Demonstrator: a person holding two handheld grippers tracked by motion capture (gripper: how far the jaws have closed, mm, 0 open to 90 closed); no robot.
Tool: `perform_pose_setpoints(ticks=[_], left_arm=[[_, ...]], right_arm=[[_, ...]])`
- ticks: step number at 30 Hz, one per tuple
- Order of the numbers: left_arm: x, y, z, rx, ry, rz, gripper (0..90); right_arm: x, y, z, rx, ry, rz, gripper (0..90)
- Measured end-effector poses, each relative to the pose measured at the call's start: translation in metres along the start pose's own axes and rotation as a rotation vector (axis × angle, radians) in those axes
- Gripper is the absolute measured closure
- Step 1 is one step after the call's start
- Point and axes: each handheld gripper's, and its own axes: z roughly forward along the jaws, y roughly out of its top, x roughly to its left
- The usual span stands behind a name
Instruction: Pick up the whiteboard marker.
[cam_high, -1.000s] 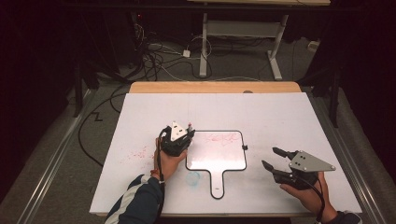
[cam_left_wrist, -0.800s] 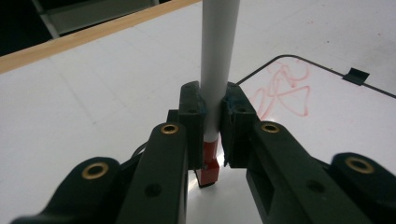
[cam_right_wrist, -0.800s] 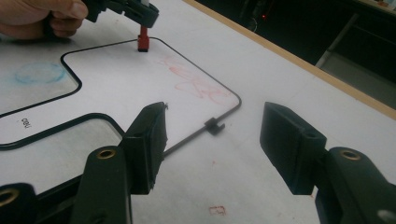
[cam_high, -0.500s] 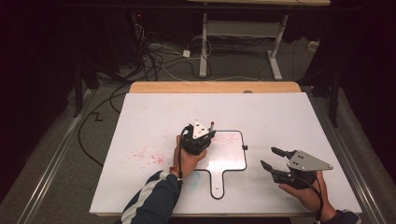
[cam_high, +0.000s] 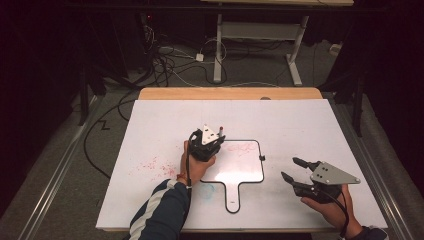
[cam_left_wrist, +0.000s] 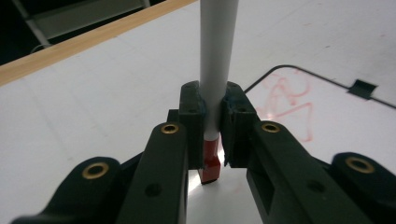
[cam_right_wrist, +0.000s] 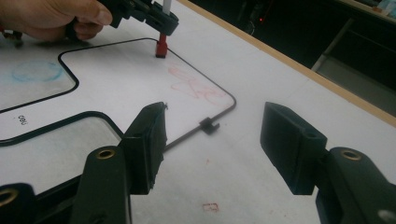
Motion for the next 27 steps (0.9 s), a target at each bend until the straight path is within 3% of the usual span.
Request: perform_pose_setpoints(ticks=[5, 11, 17, 21, 24, 27], left_arm=[[0.011, -0.006, -0.006, 0.003, 0.017, -0.025, 78.6], [-0.001, -0.001, 0.002, 0.003, 0.008, -0.010, 78.6], [-0.019, 0.013, 0.021, 0.001, -0.064, 0.000, 78.6], [-0.030, 0.018, 0.026, 0.003, -0.101, 0.031, 78.6], [-0.026, 0.018, 0.025, 0.013, -0.095, 0.043, 78.6], [-0.014, 0.016, 0.023, 0.022, -0.067, 0.036, 78.6]], right_arm=[[0.001, 0.000, 0.001, 0.003, -0.001, -0.004, 41.4], [0.002, 0.001, 0.003, 0.002, 0.004, -0.012, 41.4], [0.003, 0.002, 0.004, -0.001, 0.015, -0.025, 41.4], [0.002, 0.001, 0.003, -0.004, 0.016, -0.026, 41.4], [0.002, 0.001, 0.002, -0.004, 0.013, -0.026, 41.3], [0.002, 0.001, 0.000, -0.007, 0.003, -0.026, 41.3]])
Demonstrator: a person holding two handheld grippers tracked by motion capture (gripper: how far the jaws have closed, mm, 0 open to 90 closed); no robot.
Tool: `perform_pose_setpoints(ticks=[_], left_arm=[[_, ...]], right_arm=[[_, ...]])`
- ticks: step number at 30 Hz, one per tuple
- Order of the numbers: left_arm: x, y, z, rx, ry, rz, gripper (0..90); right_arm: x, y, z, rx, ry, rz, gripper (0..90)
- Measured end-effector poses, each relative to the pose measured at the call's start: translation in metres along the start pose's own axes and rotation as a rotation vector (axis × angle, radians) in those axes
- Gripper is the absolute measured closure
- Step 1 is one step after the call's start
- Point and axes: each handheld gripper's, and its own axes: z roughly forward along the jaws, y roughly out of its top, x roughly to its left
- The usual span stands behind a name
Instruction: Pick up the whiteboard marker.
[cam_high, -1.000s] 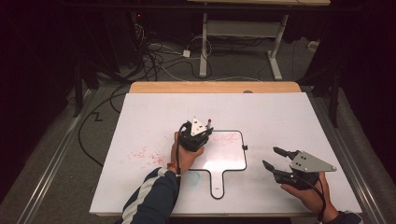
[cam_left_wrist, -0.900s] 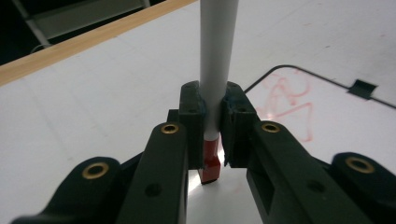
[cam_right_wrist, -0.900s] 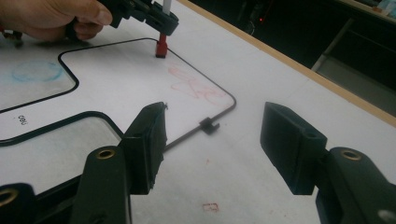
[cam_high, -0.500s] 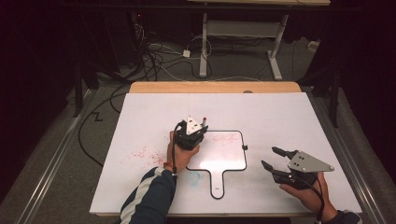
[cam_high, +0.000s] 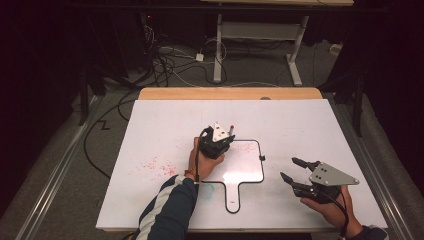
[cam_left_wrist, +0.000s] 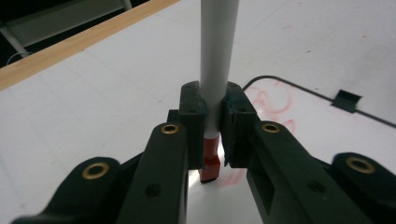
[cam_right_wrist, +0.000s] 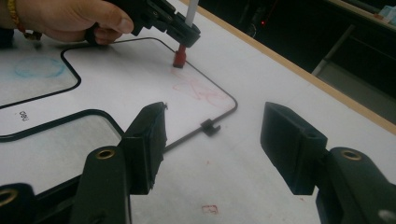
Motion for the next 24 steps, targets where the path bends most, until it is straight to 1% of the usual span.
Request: perform_pose_setpoints(ticks=[2, 3, 4, 5, 6, 8, 10, 11, 13, 15, 17, 20, 21, 23, 24], left_arm=[[0.010, -0.002, -0.002, 0.007, 0.029, -0.013, 78.6], [0.014, -0.003, -0.003, 0.008, 0.032, -0.023, 78.6], [0.019, -0.005, -0.005, 0.011, 0.045, -0.034, 78.6], [0.021, -0.006, -0.006, 0.012, 0.053, -0.038, 78.6], [0.025, -0.007, -0.007, 0.008, 0.045, -0.055, 78.5], [0.026, -0.008, -0.008, 0.008, 0.042, -0.062, 78.3], [0.024, -0.008, -0.007, 0.011, 0.042, -0.071, 78.5], [0.021, -0.007, -0.005, 0.014, 0.044, -0.068, 78.6], [0.015, -0.004, -0.002, 0.014, 0.027, -0.057, 78.5], [0.005, 0.000, 0.002, 0.014, 0.003, -0.035, 78.6], [-0.005, 0.004, 0.007, 0.014, -0.030, -0.013, 78.6], [-0.020, 0.008, 0.011, 0.010, -0.073, 0.002, 78.5], [-0.024, 0.009, 0.012, 0.011, -0.089, 0.013, 78.5], [-0.030, 0.011, 0.012, 0.021, -0.095, 0.044, 78.5], [-0.031, 0.011, 0.012, 0.024, -0.094, 0.050, 78.5]], right_arm=[[0.000, 0.000, -0.001, -0.001, -0.001, 0.001, 41.3], [0.000, 0.000, -0.001, -0.004, -0.003, 0.002, 41.3], [0.000, 0.001, -0.002, -0.004, -0.003, -0.001, 41.3], [0.000, 0.001, -0.002, -0.006, -0.006, -0.002, 41.3], [0.000, 0.000, -0.002, -0.006, -0.006, -0.002, 41.3], [0.000, 0.000, -0.001, -0.003, -0.006, 0.002, 41.3], [0.000, 0.000, -0.001, 0.001, -0.005, -0.005, 41.3], [0.001, 0.000, -0.001, 0.000, -0.002, -0.006, 41.3], [0.001, 0.000, -0.001, 0.000, -0.002, -0.007, 41.3], [0.001, 0.001, 0.000, 0.000, -0.001, -0.007, 41.3], [0.000, 0.001, 0.000, -0.001, 0.000, -0.005, 41.3], [0.000, 0.001, 0.000, 0.000, 0.000, -0.005, 41.3], [0.000, 0.001, 0.000, -0.001, 0.001, -0.007, 41.3], [0.000, 0.000, 0.000, -0.001, -0.001, -0.007, 41.3], [0.000, 0.000, 0.000, -0.001, -0.001, -0.007, 41.3]])
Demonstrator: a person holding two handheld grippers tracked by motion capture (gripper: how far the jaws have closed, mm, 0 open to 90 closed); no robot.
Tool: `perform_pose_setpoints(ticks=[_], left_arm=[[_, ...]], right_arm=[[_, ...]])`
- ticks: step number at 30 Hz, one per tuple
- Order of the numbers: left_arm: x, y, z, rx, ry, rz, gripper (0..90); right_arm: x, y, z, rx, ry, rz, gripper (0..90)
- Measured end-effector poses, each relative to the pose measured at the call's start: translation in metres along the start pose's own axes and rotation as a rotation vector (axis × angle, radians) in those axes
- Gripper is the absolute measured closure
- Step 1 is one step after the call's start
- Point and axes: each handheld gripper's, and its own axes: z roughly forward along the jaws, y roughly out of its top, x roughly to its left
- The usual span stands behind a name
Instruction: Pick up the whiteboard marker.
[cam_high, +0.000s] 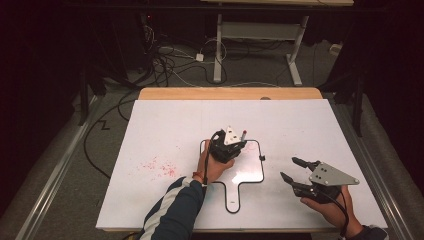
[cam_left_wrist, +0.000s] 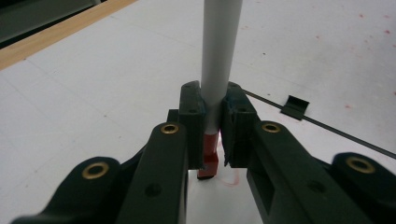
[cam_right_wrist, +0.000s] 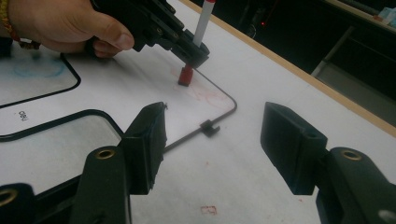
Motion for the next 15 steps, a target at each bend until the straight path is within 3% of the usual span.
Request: perform_pose_setpoints(ticks=[4, 8, 13, 15], left_arm=[[0.010, -0.005, -0.008, 0.017, 0.020, -0.005, 78.5], [0.026, -0.014, -0.019, 0.027, 0.048, -0.049, 78.5], [0.025, -0.021, -0.025, 0.024, 0.059, -0.057, 78.5], [0.021, -0.020, -0.024, 0.018, 0.042, -0.053, 78.5]], right_arm=[[0.000, 0.000, -0.002, -0.003, -0.005, 0.004, 41.3], [-0.001, -0.001, -0.002, 0.003, -0.009, 0.006, 41.2], [-0.001, 0.000, -0.001, 0.006, -0.010, 0.008, 41.1], [0.000, 0.000, 0.000, 0.008, -0.008, 0.007, 41.0]])
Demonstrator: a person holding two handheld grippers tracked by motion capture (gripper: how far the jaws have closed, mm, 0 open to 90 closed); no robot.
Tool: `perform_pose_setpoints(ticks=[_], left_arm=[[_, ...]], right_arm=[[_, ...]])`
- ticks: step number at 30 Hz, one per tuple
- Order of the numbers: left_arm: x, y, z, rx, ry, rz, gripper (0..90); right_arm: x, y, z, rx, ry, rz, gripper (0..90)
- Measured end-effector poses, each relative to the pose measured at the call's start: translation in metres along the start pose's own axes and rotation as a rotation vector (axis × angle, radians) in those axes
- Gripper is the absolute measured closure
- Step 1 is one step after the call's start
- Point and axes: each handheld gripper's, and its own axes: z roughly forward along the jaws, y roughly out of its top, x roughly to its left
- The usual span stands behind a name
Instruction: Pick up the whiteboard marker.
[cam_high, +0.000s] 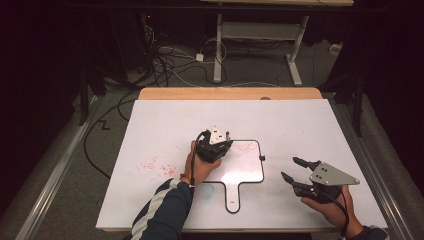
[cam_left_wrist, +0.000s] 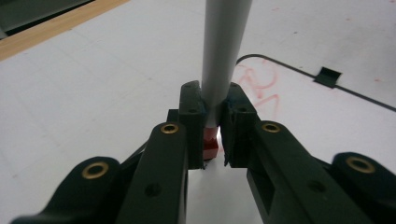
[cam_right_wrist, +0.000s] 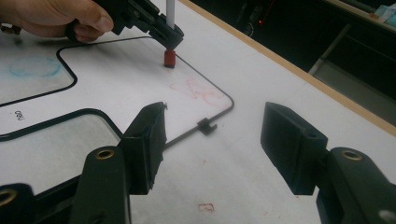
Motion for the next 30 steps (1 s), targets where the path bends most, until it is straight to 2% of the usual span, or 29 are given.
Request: perform_pose_setpoints(ticks=[2, 10, 14, 17, 20, 25, 28, 30], left_arm=[[-0.007, 0.003, 0.004, 0.001, -0.012, 0.016, 78.5], [-0.041, 0.021, 0.026, 0.006, -0.119, 0.040, 78.5], [-0.048, 0.029, 0.032, 0.031, -0.128, 0.065, 78.5], [-0.045, 0.031, 0.031, 0.058, -0.117, 0.074, 78.5], [-0.035, 0.029, 0.023, 0.088, -0.109, 0.050, 78.6], [-0.020, 0.023, 0.011, 0.121, -0.080, 0.033, 78.6], [-0.015, 0.020, 0.010, 0.115, -0.071, 0.026, 78.6], [-0.017, 0.021, 0.013, 0.102, -0.050, 0.031, 78.6]], right_arm=[[0.000, 0.000, 0.001, 0.003, 0.003, -0.003, 41.0], [-0.001, 0.000, 0.002, 0.002, 0.007, -0.004, 41.0], [-0.002, 0.000, 0.001, 0.000, 0.004, 0.003, 41.0], [-0.002, 0.000, 0.000, -0.001, 0.002, 0.004, 41.0], [-0.003, -0.001, -0.002, 0.001, -0.007, 0.005, 41.1], [-0.004, -0.002, -0.004, 0.006, -0.020, 0.008, 41.1], [-0.004, -0.001, -0.004, 0.007, -0.024, 0.011, 41.1], [-0.003, 0.000, -0.004, 0.006, -0.024, 0.007, 41.1]])
